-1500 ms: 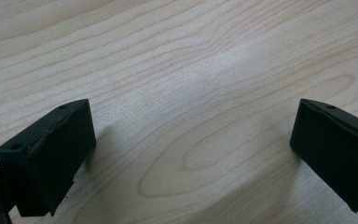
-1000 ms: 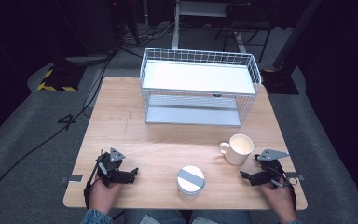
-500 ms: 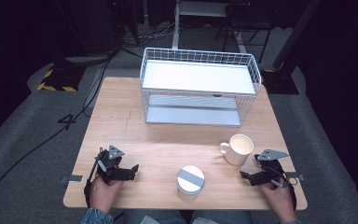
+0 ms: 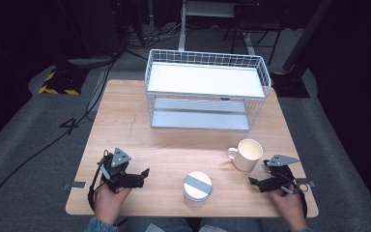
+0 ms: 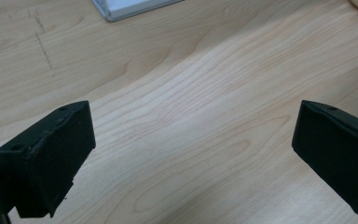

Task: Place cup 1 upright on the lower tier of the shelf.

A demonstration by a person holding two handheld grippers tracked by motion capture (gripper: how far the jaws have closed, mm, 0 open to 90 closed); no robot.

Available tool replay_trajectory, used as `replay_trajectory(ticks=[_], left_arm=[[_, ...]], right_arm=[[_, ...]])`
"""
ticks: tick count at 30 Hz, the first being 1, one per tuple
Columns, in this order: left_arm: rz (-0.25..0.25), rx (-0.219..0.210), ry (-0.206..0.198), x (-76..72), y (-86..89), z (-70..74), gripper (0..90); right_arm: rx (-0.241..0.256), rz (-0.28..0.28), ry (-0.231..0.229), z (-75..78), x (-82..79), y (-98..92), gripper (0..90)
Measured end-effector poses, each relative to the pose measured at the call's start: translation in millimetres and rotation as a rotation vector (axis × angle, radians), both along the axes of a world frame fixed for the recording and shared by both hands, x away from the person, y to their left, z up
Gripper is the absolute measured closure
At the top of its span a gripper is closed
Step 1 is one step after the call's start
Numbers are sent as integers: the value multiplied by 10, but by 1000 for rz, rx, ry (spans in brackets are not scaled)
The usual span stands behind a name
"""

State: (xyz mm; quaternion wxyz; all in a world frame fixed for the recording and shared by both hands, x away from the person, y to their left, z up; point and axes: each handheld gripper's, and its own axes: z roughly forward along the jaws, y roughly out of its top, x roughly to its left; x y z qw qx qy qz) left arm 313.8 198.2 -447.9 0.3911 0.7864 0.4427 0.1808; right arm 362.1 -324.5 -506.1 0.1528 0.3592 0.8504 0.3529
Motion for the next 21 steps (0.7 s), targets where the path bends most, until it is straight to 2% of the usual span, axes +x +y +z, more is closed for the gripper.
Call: replay_trajectory(ticks=[6, 7, 16, 17, 18, 19, 20, 21], left_arm=[[-37, -8, -35, -86, -120, 125, 0], [-67, -11, -44, -105, -158, 151, 0], [-156, -63, -73, -224, -356, 258, 0], [-179, -64, -81, -266, -431, 283, 0], [-179, -64, -81, -266, -431, 283, 0], [-210, -78, -86, -305, -517, 291, 0], [-210, -78, -86, -305, -517, 291, 0], [-238, -97, -86, -340, -602, 293, 0]], right_arm=[[0, 0, 0, 0, 0, 0, 3], [0, -3, 0, 0, -2, 1, 3], [0, -4, 0, 0, -2, 1, 2], [0, -4, -1, 0, -2, 1, 2], [0, -4, 0, 0, -2, 1, 3], [0, -4, 0, 0, -2, 1, 2], [0, -4, 0, 0, -2, 1, 2], [1, -4, 0, 0, -2, 1, 3]])
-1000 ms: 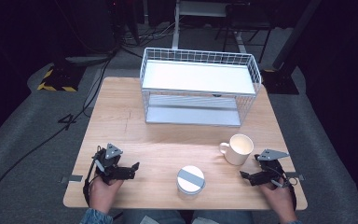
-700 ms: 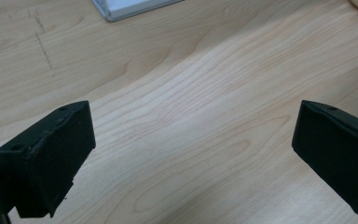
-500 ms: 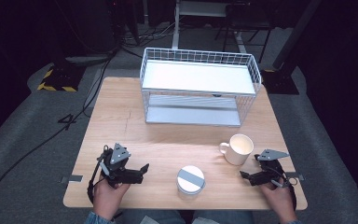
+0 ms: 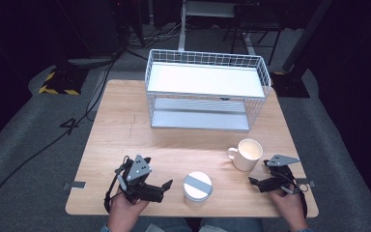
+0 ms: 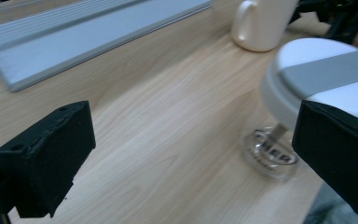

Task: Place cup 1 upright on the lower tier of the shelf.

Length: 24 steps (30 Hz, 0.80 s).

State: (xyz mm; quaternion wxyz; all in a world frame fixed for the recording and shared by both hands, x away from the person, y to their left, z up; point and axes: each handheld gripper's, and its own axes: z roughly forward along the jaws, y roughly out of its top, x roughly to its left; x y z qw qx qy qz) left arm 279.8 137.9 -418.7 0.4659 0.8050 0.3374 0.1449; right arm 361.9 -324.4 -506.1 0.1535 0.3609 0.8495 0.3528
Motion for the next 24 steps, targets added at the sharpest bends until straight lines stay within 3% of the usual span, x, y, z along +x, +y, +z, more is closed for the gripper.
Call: replay_trajectory(ticks=[5, 7, 8, 12, 24], left_arm=[[-54, -8, -16, -66, -141, 25, 0], [-77, -22, -14, -88, -196, 33, 0], [-107, -53, 6, -87, -239, 20, 0], [-134, -79, 31, -66, -312, -50, 0], [-185, -128, 23, -65, -525, -193, 0]], right_arm=[[0, 0, 0, 0, 0, 0, 3], [0, 1, 0, 0, 0, 0, 2], [0, 0, 0, 0, 0, 0, 3], [0, 0, 0, 0, 0, 0, 2], [0, 0, 0, 0, 0, 0, 3]])
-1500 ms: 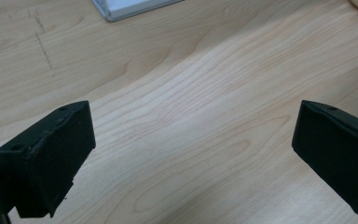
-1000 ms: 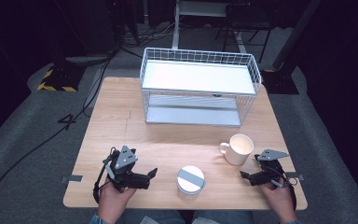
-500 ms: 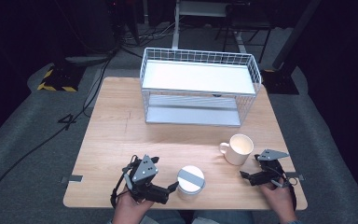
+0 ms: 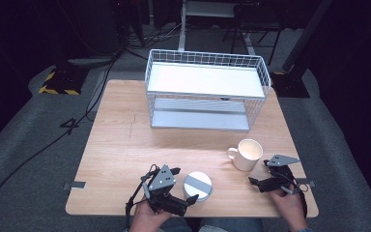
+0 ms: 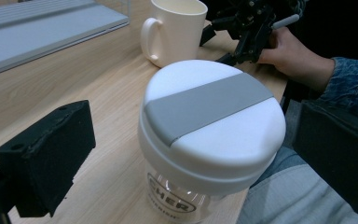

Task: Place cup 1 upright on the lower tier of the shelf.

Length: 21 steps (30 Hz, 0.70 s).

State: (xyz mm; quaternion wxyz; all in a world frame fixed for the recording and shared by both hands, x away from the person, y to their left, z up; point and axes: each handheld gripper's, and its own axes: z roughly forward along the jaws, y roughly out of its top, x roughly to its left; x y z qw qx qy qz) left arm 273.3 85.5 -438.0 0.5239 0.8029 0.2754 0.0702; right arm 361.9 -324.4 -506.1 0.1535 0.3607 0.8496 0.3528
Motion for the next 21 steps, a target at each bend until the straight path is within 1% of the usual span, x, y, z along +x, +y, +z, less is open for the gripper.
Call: replay_trajectory(ticks=[1, 2, 3, 4, 5, 7, 8, 11, 13, 14, 21], left_arm=[[-6, -14, -8, 7, -23, -50, 0], [-15, -27, -6, 7, -35, -71, 0], [-15, -27, -6, 7, -35, -71, 0], [-23, -36, 0, 6, -51, -88, 0], [-30, -38, -4, 6, -65, -98, 0], [-29, -36, -12, 2, -99, -112, 0], [-23, -24, -14, 4, -132, -134, 0], [-28, -18, -11, 11, -161, -169, 0], [-30, -7, -4, 14, -198, -212, 0], [-35, 4, 3, 14, -234, -253, 0], [-38, 30, 10, 27, -298, -344, 0]], right_arm=[[0, 0, 0, 0, 0, 0, 2], [0, 0, 0, 0, 0, 0, 3], [0, 0, 0, 0, 0, 0, 3], [0, 0, 0, 0, 0, 0, 2], [0, 0, 0, 0, 0, 0, 3], [0, 0, 0, 0, 0, 0, 2], [0, 0, 0, 0, 0, 0, 2], [0, 0, 0, 0, 0, 0, 3], [0, 0, 0, 0, 0, 0, 2], [0, 0, 0, 0, 0, 0, 2], [1, 0, 0, -1, 0, 0, 2]])
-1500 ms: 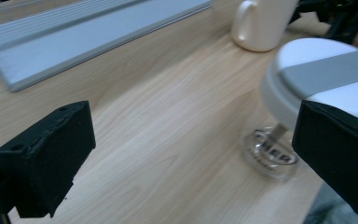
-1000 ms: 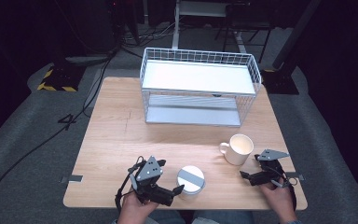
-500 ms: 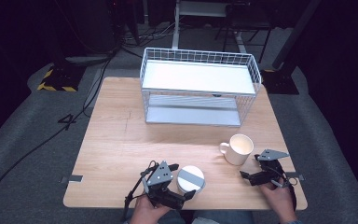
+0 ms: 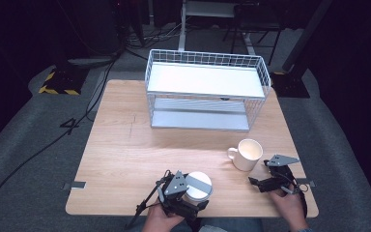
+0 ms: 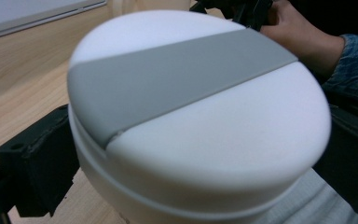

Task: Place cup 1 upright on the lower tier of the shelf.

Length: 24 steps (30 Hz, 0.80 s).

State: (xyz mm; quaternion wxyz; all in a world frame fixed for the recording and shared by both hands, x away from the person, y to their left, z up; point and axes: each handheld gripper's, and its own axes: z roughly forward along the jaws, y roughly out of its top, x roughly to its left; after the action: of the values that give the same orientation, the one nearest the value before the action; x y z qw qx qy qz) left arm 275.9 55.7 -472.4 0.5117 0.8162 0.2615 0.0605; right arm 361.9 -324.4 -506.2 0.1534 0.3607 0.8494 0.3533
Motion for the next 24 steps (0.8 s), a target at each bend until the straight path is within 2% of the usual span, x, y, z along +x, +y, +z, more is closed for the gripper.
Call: replay_trajectory(ticks=[8, 12, 14, 20, 21, 24], left_arm=[[18, 41, 11, 22, -29, -111, 4], [17, 32, 29, 37, -12, -138, 50], [-2, 21, 33, 38, -3, -145, 96], [9, 34, 7, 12, -5, -146, 125], [18, 43, -16, 3, 2, -149, 149], [22, 33, -17, 1, 10, -157, 169]], right_arm=[[0, 0, 0, 0, 0, 0, 3], [0, 0, 0, 0, 0, 0, 3], [-1, 0, 0, 1, 0, 0, 3], [-1, 0, 0, 1, 0, 0, 3], [-2, 0, 0, 1, 0, 0, 2], [-1, 0, 0, 1, 0, 0, 3]])
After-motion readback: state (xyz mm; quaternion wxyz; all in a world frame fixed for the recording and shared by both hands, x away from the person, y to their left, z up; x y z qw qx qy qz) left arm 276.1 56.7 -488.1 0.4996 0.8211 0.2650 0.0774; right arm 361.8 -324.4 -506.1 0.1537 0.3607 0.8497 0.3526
